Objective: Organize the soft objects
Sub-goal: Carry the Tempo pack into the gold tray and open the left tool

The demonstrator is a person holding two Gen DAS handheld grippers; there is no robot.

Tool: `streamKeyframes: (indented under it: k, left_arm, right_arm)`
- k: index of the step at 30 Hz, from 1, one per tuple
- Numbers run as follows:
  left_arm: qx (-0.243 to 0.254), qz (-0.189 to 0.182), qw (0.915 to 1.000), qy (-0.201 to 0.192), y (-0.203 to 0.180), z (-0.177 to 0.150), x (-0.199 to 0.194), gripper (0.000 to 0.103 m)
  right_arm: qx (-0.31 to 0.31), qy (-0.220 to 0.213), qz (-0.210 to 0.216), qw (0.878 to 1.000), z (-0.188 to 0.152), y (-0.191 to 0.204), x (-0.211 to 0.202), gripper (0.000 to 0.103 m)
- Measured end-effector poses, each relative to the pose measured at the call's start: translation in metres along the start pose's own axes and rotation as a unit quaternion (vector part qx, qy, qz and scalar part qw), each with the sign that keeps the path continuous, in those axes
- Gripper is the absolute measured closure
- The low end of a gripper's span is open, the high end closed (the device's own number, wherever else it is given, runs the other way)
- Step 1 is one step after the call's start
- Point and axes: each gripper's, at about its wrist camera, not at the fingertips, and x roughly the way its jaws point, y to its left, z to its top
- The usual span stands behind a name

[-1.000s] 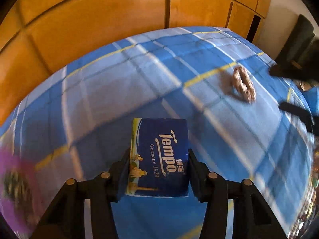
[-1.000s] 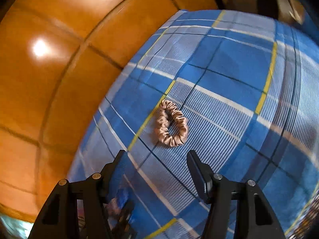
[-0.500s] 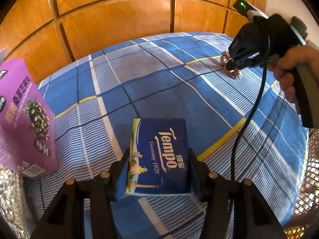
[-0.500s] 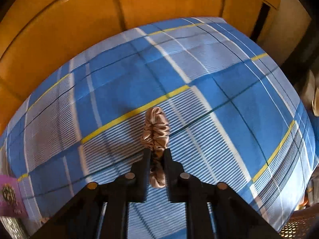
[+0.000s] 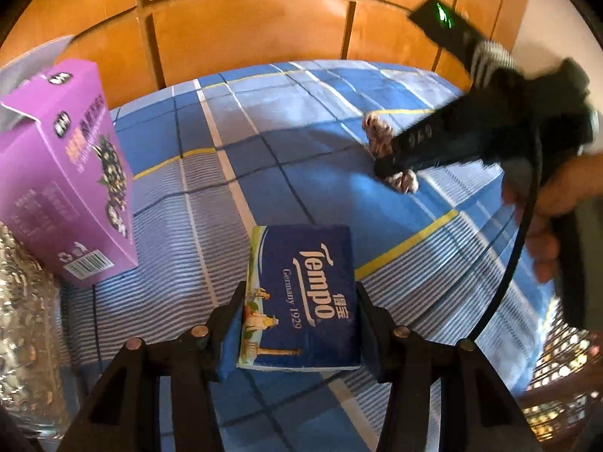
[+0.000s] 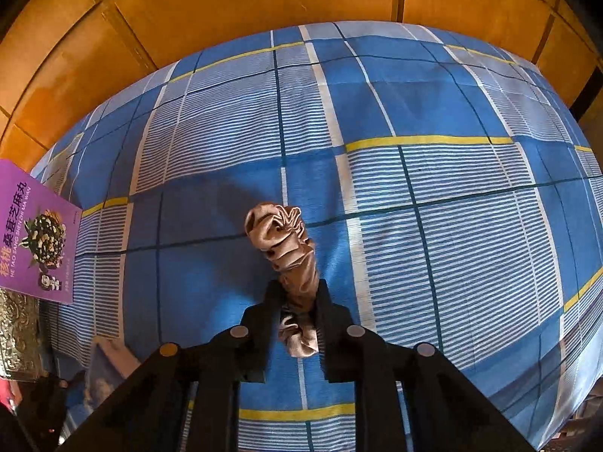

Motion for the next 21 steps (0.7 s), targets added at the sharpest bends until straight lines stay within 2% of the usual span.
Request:
streamKeyframes:
  k: [5, 10, 13, 16, 19, 21]
  left_arm:
    - [0.028, -0.002, 0.9988, -0.04, -0.009, 0.029, -0.027, 0.051]
    - [0.009, -0.003, 0.9978, -0.065, 0.008, 0.096, -0.043, 0.051]
    - [-0.02, 0.019, 0.9959, -0.086, 0.034, 0.14, -0.055, 0.051]
    - [-0.064, 0.045, 0.9915, -0.104, 0.075, 0.177, -0.07, 0.051]
    - [-0.1, 0.08, 0.9842, -0.122, 0.121, 0.188, -0.088, 0.051]
    - [-0.124, 0.107, 0.978, -0.13, 0.158, 0.182, -0.1, 0.051]
  right_arm:
    - [-0.037, -0.012, -0.028, 0.999, -0.003, 0.018, 0.001, 0.087]
    - [-0.067, -0.026, -0.045, 0.996, -0.011, 0.037, 0.005, 0.086]
    - [-0.08, -0.031, -0.053, 0.995, -0.015, 0.043, 0.007, 0.086]
    - [-0.087, -0.033, -0.056, 0.994, -0.016, 0.044, 0.0, 0.086]
    - [-0.099, -0.037, -0.062, 0.993, -0.019, 0.049, 0.0, 0.086]
    - [-0.108, -0.04, -0.066, 0.991, -0.017, 0.043, -0.004, 0.086]
